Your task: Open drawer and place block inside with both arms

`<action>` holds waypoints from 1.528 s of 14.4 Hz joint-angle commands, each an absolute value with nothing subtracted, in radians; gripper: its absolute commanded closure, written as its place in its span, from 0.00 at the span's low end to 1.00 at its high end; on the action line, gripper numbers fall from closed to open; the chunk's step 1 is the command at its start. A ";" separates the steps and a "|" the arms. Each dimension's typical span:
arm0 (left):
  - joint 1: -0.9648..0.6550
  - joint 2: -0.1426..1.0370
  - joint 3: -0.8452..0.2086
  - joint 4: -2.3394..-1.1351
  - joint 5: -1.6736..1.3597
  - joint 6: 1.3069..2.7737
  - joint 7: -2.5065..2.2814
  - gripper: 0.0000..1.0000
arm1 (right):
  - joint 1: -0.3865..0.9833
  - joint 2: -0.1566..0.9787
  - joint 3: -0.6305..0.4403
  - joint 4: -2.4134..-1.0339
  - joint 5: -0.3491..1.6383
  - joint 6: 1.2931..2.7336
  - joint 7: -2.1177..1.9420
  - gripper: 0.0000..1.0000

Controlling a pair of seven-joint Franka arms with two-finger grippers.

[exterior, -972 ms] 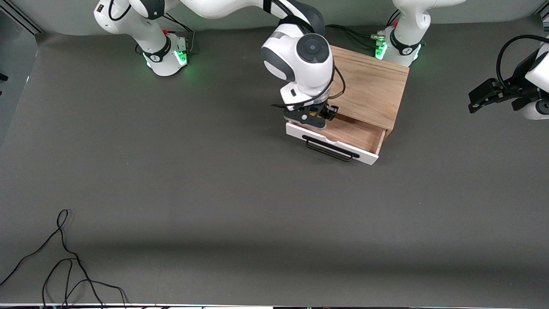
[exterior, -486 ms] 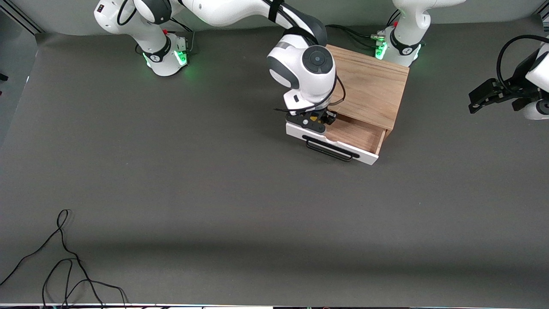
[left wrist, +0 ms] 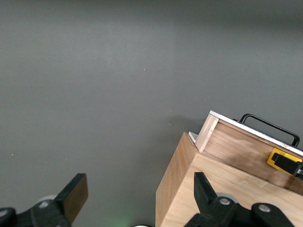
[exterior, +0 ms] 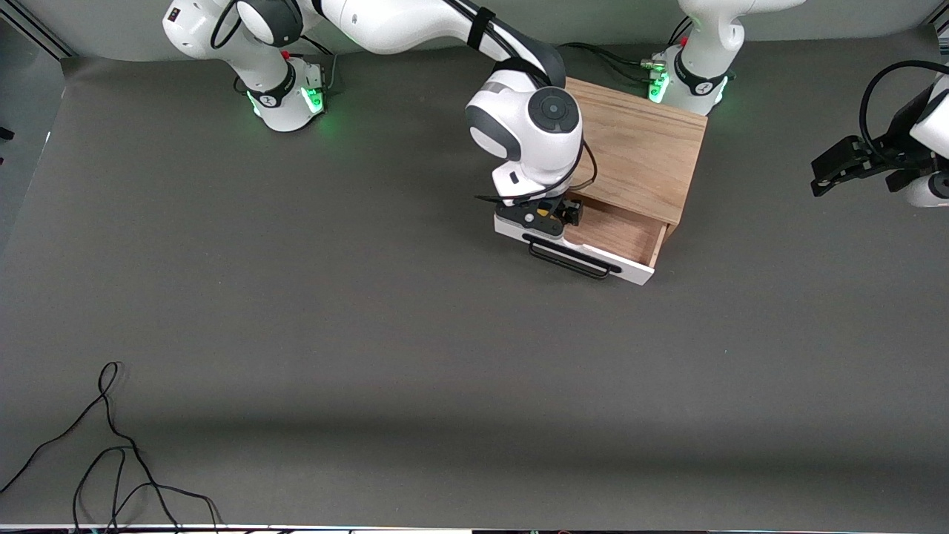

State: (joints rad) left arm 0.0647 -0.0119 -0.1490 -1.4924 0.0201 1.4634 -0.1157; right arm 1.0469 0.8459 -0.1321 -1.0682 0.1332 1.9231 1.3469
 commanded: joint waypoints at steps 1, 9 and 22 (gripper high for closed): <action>0.069 -0.018 -0.149 -1.491 0.014 1.468 -0.114 0.00 | 1.042 0.783 -0.152 -1.058 0.115 1.908 1.356 0.00; 0.069 -0.018 -0.149 -1.491 0.014 1.474 -0.114 0.00 | 0.688 0.347 -0.143 -1.260 0.118 1.726 0.967 0.00; 0.071 -0.009 -0.149 -1.511 0.017 1.514 -0.129 0.00 | 0.176 -0.022 -0.144 -1.640 0.051 1.658 0.172 0.00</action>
State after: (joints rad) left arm 0.0654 -0.0059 -0.1472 -1.4979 0.0201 1.5024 -0.1164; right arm 0.1932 -0.0207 -0.1617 -1.6326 0.0730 1.6659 0.2056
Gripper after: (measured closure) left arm 0.000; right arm 0.000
